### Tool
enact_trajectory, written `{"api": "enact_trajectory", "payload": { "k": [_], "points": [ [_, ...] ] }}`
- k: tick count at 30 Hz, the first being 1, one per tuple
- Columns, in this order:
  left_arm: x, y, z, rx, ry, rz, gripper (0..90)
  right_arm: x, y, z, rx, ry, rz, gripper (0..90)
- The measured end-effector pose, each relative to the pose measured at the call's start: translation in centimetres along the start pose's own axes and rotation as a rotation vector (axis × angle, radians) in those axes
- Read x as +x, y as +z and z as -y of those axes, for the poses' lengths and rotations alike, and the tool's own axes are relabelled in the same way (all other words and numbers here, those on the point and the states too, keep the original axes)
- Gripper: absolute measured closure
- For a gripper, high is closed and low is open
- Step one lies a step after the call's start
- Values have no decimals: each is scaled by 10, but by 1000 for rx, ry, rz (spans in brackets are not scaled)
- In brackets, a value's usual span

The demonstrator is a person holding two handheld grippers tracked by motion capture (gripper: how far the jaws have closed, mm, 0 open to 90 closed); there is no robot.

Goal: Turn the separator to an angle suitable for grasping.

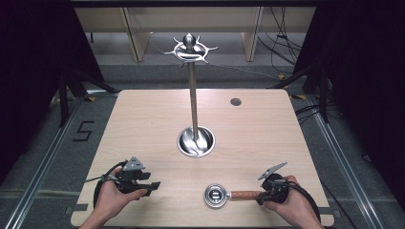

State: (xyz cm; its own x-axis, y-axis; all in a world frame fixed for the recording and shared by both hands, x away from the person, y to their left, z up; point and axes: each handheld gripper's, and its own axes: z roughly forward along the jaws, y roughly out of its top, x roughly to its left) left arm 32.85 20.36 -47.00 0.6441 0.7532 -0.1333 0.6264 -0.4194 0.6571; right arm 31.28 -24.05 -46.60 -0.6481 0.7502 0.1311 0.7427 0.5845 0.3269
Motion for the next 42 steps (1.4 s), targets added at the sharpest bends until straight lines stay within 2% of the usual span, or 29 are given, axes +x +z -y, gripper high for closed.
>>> {"api": "enact_trajectory", "payload": {
  "k": [4, 5, 11, 12, 13, 14, 15, 16, 18, 21, 22, 23, 27, 28, 29, 30, 34, 35, 42],
  "points": [
    [2, 0, -1, -1, 1, -17, 423, 1, 0, -1, 6, -2, -4, 757],
    [2, 0, 0, -6, -6, -10, 420, 1, 0, -1, 7, 13, -7, 762],
    [6, 0, 0, 2, -29, -30, 372, 0, 2, -4, 21, 1, -7, 807],
    [7, 0, 0, 6, -30, -35, 368, 1, 2, -4, 28, 12, -4, 822],
    [7, -1, 0, 5, -35, -31, 365, 2, 2, -6, 44, 20, -4, 876],
    [8, 0, 0, 8, -37, -35, 365, 2, 2, -6, 44, 20, -4, 876],
    [8, 0, 0, 8, -40, -36, 364, 5, 3, -8, 70, 58, -9, 900],
    [7, 0, 0, 5, -45, -27, 364, 5, 3, -8, 70, 58, -9, 900],
    [8, 0, 1, 8, -43, -36, 363, 3, 4, -10, 82, 44, -1, 900],
    [8, 0, 1, 12, -44, -29, 363, 2, 6, -13, 102, 66, 18, 900],
    [7, 0, 1, 11, -48, -22, 364, 0, 7, -14, 106, 50, 22, 900],
    [8, 0, 0, 7, -41, -31, 364, 0, 7, -15, 123, 76, 32, 900],
    [8, 0, 1, 9, -42, -29, 364, 1, 9, -18, 150, 113, 21, 900],
    [7, 0, 1, 9, -43, -17, 364, -1, 10, -19, 137, 91, 34, 900],
    [7, 0, 1, 9, -43, -17, 364, -1, 10, -19, 137, 91, 34, 900],
    [7, 0, 1, 8, -44, -18, 364, -1, 10, -20, 141, 109, 41, 900],
    [7, 0, 0, 14, -42, -19, 365, -5, 11, -25, 140, 120, 70, 900],
    [8, 1, 0, 18, -39, -25, 365, -9, 12, -27, 148, 129, 91, 900],
    [7, 1, 0, 17, -35, -9, 365, -17, 15, -41, 137, 130, 103, 900]
  ]
}}
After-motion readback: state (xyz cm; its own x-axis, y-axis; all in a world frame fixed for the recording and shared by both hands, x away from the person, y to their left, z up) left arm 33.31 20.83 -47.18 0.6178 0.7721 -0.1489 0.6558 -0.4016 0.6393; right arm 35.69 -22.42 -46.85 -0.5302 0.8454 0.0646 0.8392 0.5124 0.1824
